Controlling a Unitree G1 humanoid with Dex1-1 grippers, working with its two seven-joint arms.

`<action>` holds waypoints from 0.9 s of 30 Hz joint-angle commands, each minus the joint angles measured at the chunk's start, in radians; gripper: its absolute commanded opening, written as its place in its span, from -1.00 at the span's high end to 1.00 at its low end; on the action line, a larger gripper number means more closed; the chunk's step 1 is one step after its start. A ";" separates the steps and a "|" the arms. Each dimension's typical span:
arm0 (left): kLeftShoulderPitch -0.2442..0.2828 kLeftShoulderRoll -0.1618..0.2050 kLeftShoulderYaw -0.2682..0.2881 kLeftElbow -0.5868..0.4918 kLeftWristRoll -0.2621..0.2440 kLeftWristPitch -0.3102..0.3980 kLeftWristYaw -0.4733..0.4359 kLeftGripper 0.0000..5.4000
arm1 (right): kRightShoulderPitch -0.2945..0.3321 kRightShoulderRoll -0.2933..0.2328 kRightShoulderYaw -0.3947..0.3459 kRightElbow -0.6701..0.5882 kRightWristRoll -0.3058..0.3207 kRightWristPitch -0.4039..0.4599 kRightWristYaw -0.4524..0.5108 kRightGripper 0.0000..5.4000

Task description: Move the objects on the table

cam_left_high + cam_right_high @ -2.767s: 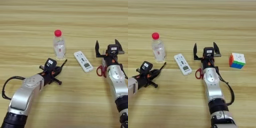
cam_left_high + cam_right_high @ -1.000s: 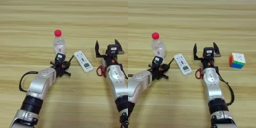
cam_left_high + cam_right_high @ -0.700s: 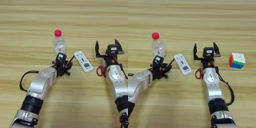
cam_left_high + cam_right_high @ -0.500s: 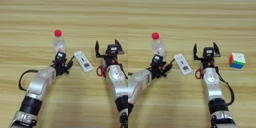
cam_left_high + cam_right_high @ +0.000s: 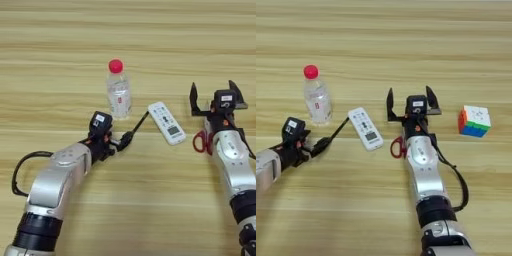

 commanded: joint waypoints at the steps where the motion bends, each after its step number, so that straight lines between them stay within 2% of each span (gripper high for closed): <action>1: 0.013 0.027 0.045 -0.008 -0.010 0.008 0.002 -0.73 | -0.025 -0.004 -0.003 0.021 -0.001 -0.015 -0.003 -1.00; 8: -0.019 0.041 0.145 0.006 -0.012 -0.039 0.034 -0.98 | -0.034 -0.008 -0.006 0.047 0.000 -0.029 -0.001 -1.00; 12: -0.044 0.025 0.192 0.025 -0.040 -0.063 0.034 -0.98 | -0.036 -0.008 -0.006 0.051 -0.001 -0.031 -0.001 -1.00; 15: -0.068 0.029 0.201 0.085 -0.022 -0.117 0.045 -0.98 | -0.037 -0.009 -0.006 0.056 -0.001 -0.034 -0.001 -1.00; 21: -0.141 0.018 0.217 0.267 0.013 -0.300 0.078 -0.98 | -0.035 -0.012 -0.006 0.061 0.001 -0.038 0.005 -1.00; 27: -0.205 -0.011 0.251 0.465 0.006 -0.572 0.080 -0.98 | -0.033 -0.020 -0.011 0.067 0.009 -0.045 0.015 -1.00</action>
